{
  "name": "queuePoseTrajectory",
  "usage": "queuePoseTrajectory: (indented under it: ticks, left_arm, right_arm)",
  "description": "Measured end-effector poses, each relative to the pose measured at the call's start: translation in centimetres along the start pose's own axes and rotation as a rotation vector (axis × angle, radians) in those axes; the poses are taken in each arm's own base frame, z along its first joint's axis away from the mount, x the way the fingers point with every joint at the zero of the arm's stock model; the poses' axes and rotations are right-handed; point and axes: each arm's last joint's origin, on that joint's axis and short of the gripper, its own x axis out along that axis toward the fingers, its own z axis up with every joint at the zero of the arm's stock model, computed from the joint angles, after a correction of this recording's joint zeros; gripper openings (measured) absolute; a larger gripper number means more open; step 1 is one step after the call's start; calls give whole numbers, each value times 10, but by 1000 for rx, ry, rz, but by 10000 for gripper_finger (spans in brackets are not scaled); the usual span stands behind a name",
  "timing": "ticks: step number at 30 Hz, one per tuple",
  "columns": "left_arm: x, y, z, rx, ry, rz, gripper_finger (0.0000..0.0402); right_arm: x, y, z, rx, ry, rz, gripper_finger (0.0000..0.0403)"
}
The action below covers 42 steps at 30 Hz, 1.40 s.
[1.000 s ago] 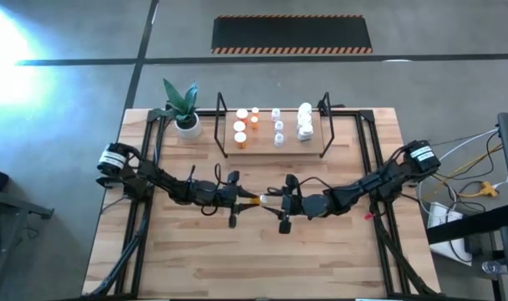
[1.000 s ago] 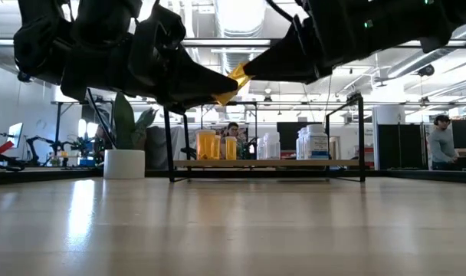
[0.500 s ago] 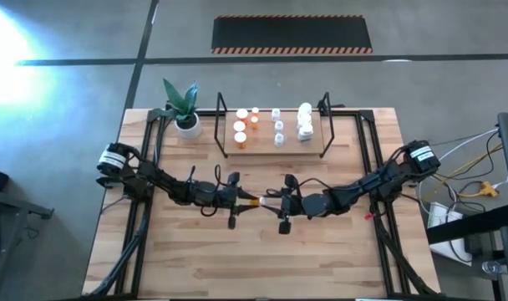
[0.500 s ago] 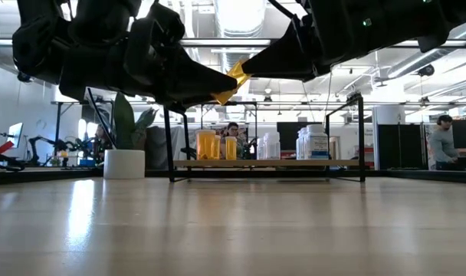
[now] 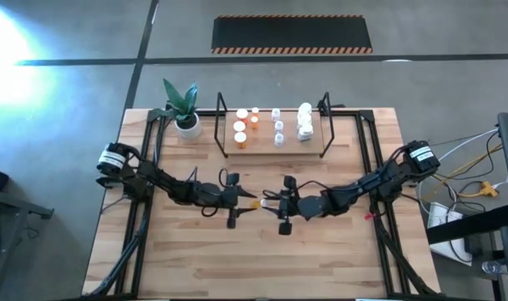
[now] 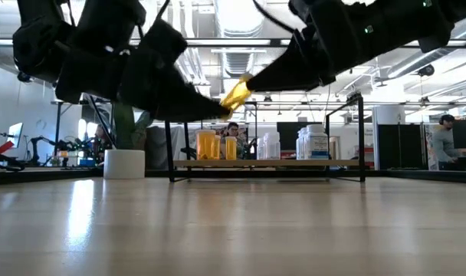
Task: Pick and place medicine bottles onto shelf by color
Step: Put the small orange pill bottle on the shelf aligned with the small orange pill bottles
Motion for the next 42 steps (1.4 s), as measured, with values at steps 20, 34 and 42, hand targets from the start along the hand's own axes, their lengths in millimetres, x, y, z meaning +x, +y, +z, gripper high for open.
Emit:
queuePoseTrajectory:
  ticks: [20,34,42]
  left_arm:
    - [-35,14,-27,-77,415,305,255]
    - [-34,12,-26,-107,384,301,255]
    - [-34,12,-27,-105,389,301,255]
  right_arm:
    - [31,-116,90,8,472,-189,109]
    - [89,-222,55,142,604,-200,109]
    - [110,-237,47,137,633,-213,109]
